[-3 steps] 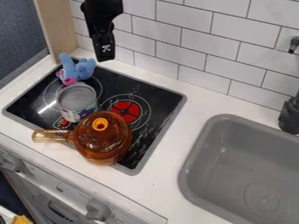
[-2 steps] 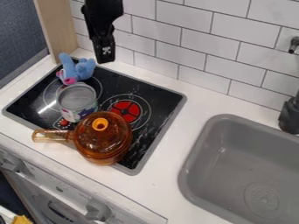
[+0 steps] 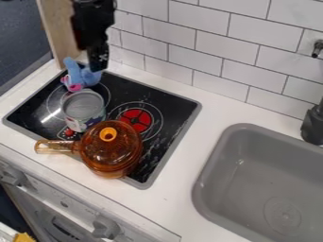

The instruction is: Move the blue object to the right side of the stove

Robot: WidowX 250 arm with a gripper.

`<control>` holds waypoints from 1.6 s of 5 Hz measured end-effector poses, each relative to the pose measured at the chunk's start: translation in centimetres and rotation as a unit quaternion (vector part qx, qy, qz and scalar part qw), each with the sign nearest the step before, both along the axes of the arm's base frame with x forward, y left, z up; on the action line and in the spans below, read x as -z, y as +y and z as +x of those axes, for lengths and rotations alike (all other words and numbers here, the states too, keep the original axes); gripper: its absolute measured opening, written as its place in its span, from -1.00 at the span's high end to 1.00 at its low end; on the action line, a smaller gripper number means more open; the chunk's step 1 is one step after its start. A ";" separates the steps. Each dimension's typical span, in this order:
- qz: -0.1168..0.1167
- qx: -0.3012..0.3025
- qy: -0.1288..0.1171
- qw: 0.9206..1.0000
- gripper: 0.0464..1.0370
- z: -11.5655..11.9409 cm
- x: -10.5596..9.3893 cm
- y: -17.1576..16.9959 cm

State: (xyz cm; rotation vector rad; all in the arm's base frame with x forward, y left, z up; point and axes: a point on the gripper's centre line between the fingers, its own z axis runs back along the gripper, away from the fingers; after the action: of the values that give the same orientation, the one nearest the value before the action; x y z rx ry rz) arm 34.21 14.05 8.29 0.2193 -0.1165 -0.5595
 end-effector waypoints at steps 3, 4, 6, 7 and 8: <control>0.017 -0.111 0.000 0.994 -0.93 1.1 3.5 5.3; 0.011 -0.112 0.018 0.993 -0.93 1.3 4.9 5.1; 0.011 -0.115 0.037 0.993 -0.93 1.8 6.4 5.3; 0.014 -0.123 0.036 0.992 -0.86 1.9 6.5 5.4; 0.019 -0.121 0.034 0.992 -0.32 2.1 6.6 5.4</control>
State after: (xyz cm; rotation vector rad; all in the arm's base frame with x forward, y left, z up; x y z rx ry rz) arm 36.27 19.42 1.71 0.2472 -0.0132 -0.3264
